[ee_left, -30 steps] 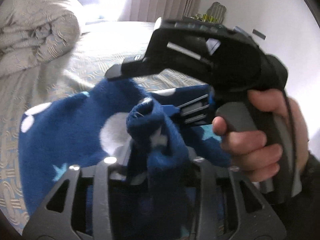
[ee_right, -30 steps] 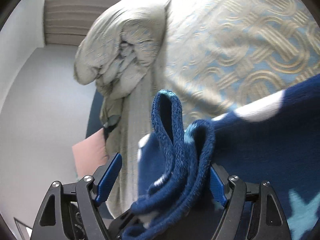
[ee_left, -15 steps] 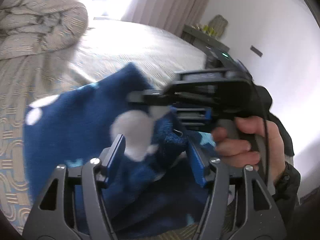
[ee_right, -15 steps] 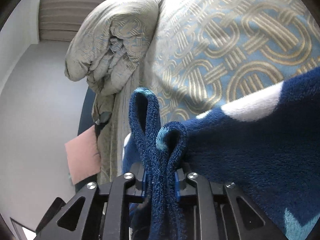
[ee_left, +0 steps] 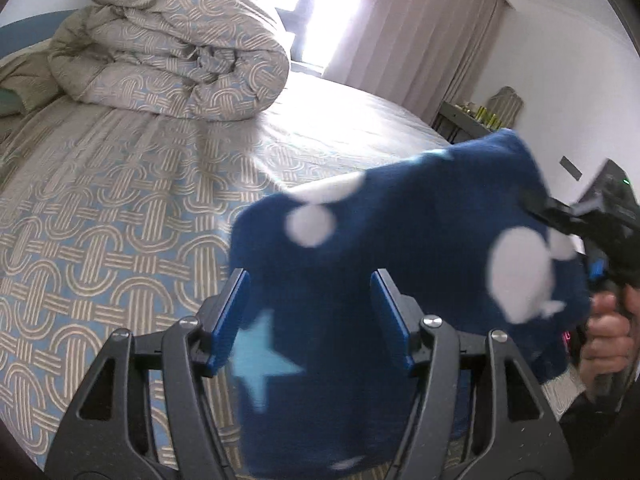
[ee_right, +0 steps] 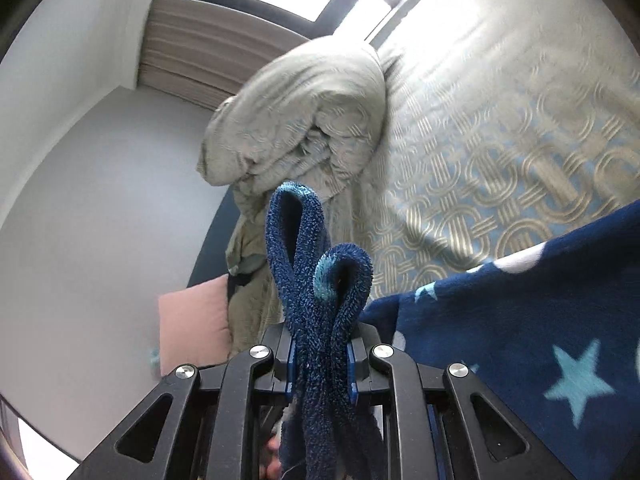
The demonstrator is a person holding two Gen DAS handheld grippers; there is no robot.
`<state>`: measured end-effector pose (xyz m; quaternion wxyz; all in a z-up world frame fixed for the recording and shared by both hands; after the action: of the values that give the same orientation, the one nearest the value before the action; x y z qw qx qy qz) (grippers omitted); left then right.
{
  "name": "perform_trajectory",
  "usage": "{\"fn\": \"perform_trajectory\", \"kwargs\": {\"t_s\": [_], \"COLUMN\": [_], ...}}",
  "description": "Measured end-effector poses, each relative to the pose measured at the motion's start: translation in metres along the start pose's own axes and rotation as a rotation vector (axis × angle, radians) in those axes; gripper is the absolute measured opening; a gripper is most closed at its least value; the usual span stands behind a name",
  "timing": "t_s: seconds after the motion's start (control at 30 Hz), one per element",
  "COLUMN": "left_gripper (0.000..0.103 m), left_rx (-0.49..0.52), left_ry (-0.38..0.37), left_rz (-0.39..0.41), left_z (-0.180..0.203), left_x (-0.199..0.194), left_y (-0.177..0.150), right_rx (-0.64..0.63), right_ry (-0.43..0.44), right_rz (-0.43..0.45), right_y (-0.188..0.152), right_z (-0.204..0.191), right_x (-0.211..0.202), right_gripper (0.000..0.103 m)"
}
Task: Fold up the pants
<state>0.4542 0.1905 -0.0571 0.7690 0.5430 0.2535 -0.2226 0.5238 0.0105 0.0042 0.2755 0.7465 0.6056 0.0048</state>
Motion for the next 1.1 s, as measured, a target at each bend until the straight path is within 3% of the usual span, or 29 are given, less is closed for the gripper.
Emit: {"fn": "perform_trajectory", "kwargs": {"t_s": [0.33,0.53,0.67,0.7,0.77,0.83,1.0,1.1], "left_gripper": [0.064,0.064,0.064,0.064,0.067,0.074,0.077,0.077], "left_rx": [0.053,0.102,0.15,0.165,0.183,0.192,0.147,0.13], "left_ry": [0.03,0.067,0.076,0.101,0.169,0.209,0.205,0.231], "left_rz": [-0.039,-0.087,-0.116,-0.133,-0.164,-0.19,-0.238,-0.166], "left_z": [0.019,0.035,0.049,0.05,0.045,0.039,0.029,0.029], "left_x": [0.014,0.034,0.044,0.048,0.056,0.063,0.068,0.048], "left_y": [-0.009,-0.021,-0.028,-0.032,-0.038,-0.044,-0.049,-0.031], "right_rx": [0.05,0.087,0.075,0.061,-0.016,0.0,-0.032,-0.052], "right_ry": [-0.152,-0.3,-0.339,-0.36,-0.493,-0.611,-0.675,-0.663], "right_rz": [0.04,0.009,0.028,0.026,-0.012,-0.067,-0.027,0.04], "right_y": [0.003,-0.002,0.001,0.001,-0.002,-0.01,-0.004,0.002], "right_z": [0.061,0.113,0.123,0.123,0.133,0.16,0.154,0.131], "right_x": [-0.057,-0.073,-0.084,-0.084,-0.08,-0.074,-0.086,-0.102], "right_gripper": [0.017,0.017,0.017,0.018,0.024,0.028,0.043,0.044]}}
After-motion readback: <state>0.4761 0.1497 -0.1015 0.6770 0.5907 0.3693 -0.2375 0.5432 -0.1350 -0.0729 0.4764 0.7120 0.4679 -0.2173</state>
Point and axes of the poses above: each gripper's, at about its wrist camera, not at the fingertips, and x roughly the way its jaws point, z to its right, y to its top, the point moved 9 cm from there along x, roughly the way its jaws point, and after that the axes turned 3 degrees about y, right-handed, at the moved point
